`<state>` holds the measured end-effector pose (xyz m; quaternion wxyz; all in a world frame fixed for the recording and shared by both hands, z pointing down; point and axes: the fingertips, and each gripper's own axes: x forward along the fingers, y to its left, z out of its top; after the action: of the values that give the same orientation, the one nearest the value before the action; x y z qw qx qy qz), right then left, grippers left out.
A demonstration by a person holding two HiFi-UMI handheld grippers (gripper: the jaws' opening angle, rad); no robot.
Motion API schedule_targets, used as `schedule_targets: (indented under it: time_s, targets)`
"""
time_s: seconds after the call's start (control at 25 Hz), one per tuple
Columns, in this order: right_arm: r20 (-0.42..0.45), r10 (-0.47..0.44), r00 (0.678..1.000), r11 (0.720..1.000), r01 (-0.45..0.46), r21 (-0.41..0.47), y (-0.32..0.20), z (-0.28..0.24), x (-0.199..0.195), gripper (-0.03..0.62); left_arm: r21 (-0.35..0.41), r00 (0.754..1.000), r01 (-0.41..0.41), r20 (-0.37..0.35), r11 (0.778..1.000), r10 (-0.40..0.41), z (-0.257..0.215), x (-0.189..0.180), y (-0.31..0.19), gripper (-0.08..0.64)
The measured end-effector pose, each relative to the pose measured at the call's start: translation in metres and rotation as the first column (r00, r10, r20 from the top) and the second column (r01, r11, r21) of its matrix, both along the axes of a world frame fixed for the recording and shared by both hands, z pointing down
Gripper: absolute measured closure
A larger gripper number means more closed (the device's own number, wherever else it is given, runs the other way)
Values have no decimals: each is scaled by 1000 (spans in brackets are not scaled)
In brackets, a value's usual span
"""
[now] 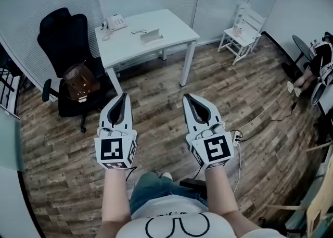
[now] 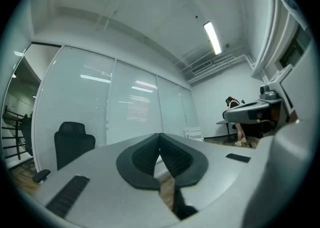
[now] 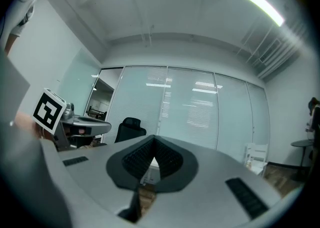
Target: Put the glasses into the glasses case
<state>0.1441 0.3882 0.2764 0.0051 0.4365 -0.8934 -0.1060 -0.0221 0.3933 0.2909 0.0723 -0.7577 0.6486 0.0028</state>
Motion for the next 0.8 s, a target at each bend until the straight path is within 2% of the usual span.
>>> schedule_targets:
  time_s: [0.48,0.8]
  targets:
    - [-25,37,999,999,-37,-18,-131,15,-11,580,-21,1000,-9,-3,1000,9,14,-27,-133,545]
    - [-23,69,997,997,-70,-31,-267,15,-66,580,-45,999,-41,-12,998,40,23,-81,-274,545]
